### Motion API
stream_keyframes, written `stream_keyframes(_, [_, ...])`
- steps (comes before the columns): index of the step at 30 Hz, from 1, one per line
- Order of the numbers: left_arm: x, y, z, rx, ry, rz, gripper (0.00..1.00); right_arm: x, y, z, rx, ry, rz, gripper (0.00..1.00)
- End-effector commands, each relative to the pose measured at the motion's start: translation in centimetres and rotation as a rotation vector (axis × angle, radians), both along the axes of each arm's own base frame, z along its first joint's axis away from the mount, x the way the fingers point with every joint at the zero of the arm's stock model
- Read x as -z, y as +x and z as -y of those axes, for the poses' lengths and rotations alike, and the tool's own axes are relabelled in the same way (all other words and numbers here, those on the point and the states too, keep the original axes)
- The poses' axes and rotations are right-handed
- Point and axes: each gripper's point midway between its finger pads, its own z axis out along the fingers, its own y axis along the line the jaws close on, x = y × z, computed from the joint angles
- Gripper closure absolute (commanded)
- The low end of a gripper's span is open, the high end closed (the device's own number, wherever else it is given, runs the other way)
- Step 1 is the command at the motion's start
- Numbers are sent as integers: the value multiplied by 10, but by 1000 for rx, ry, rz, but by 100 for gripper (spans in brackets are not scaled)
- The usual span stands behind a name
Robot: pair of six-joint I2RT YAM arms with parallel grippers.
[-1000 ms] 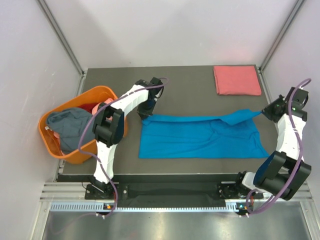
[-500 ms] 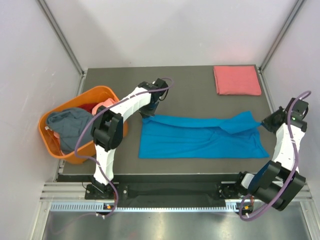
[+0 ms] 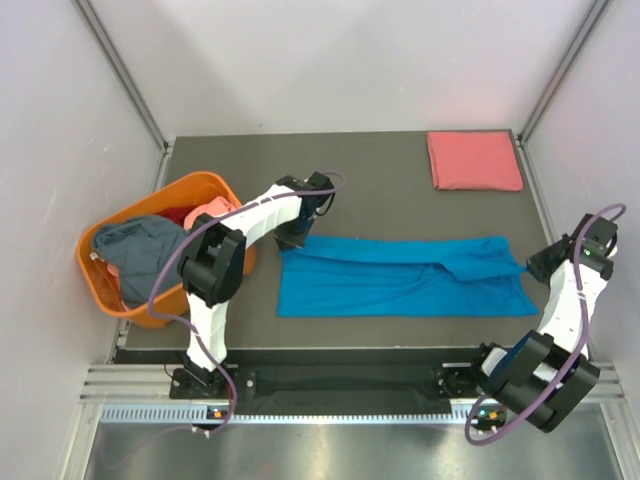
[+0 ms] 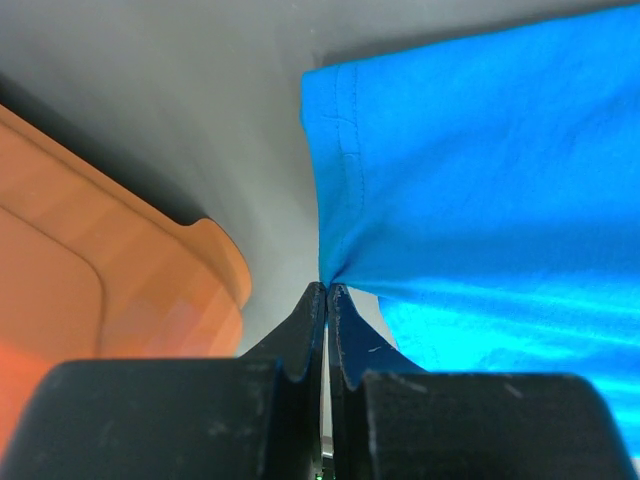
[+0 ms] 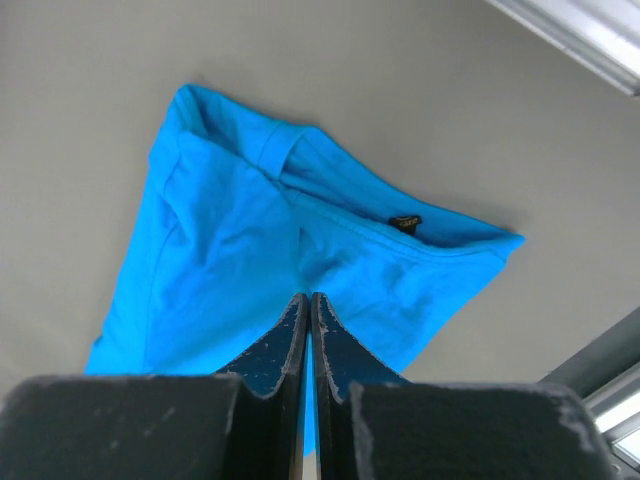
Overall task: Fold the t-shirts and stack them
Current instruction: Fold the tshirt
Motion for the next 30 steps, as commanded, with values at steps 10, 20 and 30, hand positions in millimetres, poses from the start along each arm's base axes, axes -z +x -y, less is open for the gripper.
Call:
stream_keyframes(10, [3, -19, 4, 32, -9, -47, 100, 8, -22, -2, 36, -37, -12, 100])
stream_keyframes(20, [28, -43, 4, 33, 42, -138, 100, 43, -31, -2, 59, -2, -80, 100])
stream_keyframes(30, [-19, -19, 2, -27, 105, 1, 75, 37, -30, 4, 70, -12, -80, 89])
